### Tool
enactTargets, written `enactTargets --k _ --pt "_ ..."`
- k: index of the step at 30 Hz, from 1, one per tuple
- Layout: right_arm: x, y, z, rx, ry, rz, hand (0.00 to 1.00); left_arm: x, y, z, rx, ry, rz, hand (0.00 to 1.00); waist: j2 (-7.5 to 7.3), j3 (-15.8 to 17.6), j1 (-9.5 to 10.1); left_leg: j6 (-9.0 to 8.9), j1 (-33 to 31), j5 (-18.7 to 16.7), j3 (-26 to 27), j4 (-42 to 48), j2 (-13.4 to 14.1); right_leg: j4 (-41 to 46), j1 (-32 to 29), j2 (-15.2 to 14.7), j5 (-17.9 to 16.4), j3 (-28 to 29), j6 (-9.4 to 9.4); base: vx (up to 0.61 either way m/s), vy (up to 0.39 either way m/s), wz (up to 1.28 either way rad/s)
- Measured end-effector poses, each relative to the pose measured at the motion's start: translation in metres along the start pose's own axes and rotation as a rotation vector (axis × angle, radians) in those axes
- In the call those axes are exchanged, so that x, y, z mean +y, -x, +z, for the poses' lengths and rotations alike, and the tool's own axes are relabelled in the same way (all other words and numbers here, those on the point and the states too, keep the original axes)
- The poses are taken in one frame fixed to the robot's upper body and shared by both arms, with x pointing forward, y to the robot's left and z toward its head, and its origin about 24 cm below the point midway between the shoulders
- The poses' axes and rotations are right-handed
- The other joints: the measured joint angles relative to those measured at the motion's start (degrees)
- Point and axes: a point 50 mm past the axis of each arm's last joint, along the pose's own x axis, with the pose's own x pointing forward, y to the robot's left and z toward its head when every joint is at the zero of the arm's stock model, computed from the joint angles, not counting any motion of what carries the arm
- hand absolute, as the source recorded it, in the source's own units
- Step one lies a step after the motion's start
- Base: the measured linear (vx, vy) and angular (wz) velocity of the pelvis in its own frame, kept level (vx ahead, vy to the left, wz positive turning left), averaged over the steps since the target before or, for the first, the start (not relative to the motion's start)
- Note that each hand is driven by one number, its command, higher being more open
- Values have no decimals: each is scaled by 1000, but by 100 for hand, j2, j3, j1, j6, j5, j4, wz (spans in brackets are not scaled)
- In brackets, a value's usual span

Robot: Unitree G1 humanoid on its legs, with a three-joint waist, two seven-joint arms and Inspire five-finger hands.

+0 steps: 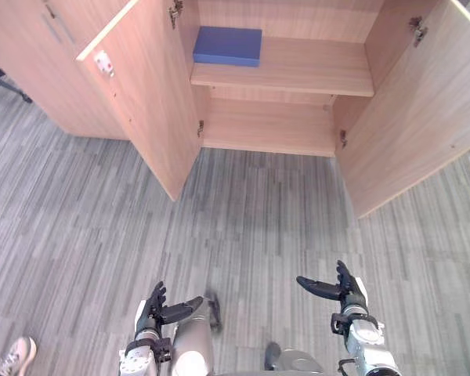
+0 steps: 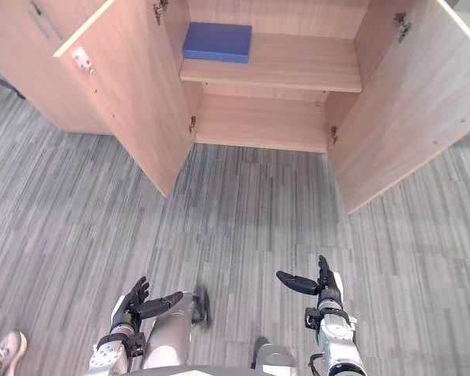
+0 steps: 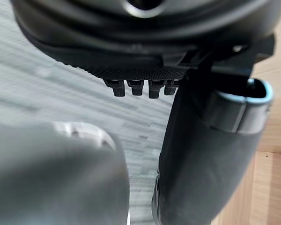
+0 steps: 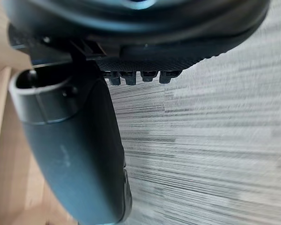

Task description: Walk over to the cabinet, pick up the folder, carry it to the office cabinet, place the folder inside the office cabinet, then close the office cabinet door

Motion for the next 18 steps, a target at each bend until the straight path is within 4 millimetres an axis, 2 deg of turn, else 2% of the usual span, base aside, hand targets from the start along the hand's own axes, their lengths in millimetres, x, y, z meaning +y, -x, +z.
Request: enactTargets --k 1,2,3,4,5,6,7,8,9,10,12,13,14,15,16,17,18 --pt "2 0 0 4 0 8 100 0 -2 4 -11 2 3 100 -44 -44 -46 26 -39 -143 -4 55 -87 146 -88 -79 46 34 -18 833 417 -7" --pt "1 1 -4 19 2 9 100 -1 -6 13 -39 12 7 100 -60 -48 -88 282 -48 -617 70 618 -181 1099 -375 -250 95 309 97 469 229 7" --pt "2 2 -6 23 1 13 100 -1 -5 11 -35 13 8 100 -60 -48 -101 320 49 -841 83 791 -200 1607 -485 -291 143 406 186 586 287 -5" --pt "3 2 -7 29 -2 16 100 0 -4 8 -26 12 11 100 -68 -45 -118 333 218 -1056 111 865 -226 2209 -624 -338 268 482 391 456 197 -28" --pt "8 3 -10 38 -5 29 100 3 -3 3 -7 4 18 100 -165 8 -120 366 760 -1327 278 814 -287 3698 -1069 -522 561 609 993 672 259 -28" --pt "13 4 -11 42 2 49 100 6 -1 -3 23 -6 23 100 -178 5 -214 391 1281 -1496 294 666 -359 4969 -1504 -652 505 408 918 545 171 -23" --pt "15 5 -12 45 9 58 100 7 0 -5 28 -10 23 100 -164 -2 -258 404 1516 -1528 295 530 -368 5302 -1692 -685 405 243 742 502 122 -11" --pt "18 6 -14 46 30 78 100 7 1 -5 24 -12 22 100 -123 -37 -288 404 1981 -1529 304 122 -347 5463 -2125 -697 193 -203 396 486 75 -8" --pt "21 6 -13 44 43 91 100 7 0 -3 14 -13 19 100 -92 -30 -301 391 2281 -1520 293 -149 -310 5231 -2356 -684 30 -539 258 584 41 -4" --pt "23 7 -15 49 48 104 100 9 -1 -1 10 -21 19 100 -48 -15 -325 374 2683 -1511 280 -454 -244 4390 -2653 -613 -161 -1017 119 497 -10 7" --pt "22 7 -16 52 49 102 100 7 -2 1 4 -24 10 100 -30 -10 -348 369 2882 -1514 257 -534 -134 3189 -2901 -446 -151 -1262 115 485 -96 20" --pt "19 8 -18 60 49 96 100 6 -4 5 -4 -24 8 100 11 13 -371 270 3025 -1561 209 -567 -23 2085 -3068 -256 192 -1277 76 486 -143 31" --pt "18 8 -20 66 49 93 100 5 -5 6 -7 -24 6 100 27 23 -382 145 3115 -1601 201 -598 34 1536 -3111 -177 483 -1251 53 503 -185 39" --pt "18 9 -24 82 51 92 100 4 -4 4 -3 -21 5 100 -52 -22 -407 -91 3353 -1731 188 -679 84 568 -3135 -65 1075 -1225 54 548 -232 31" --pt "17 11 -29 102 53 89 100 8 -2 -1 15 -27 14 100 -123 -62 -414 -423 3652 -1928 159 -702 52 -31 -3172 -65 1650 -1154 -7 575 -252 28" --pt "14 12 -31 110 57 85 100 8 0 -6 33 -26 16 100 -164 -104 -432 -573 3812 -2023 91 -710 51 62 -3145 -55 2259 -1060 -192 638 -281 19" --pt "8 11 -33 125 72 73 100 1 0 -14 70 -12 7 100 29 -133 -477 -651 4002 -2051 -16 -700 243 554 -3221 38 2581 -1031 -404 614 -279 5"
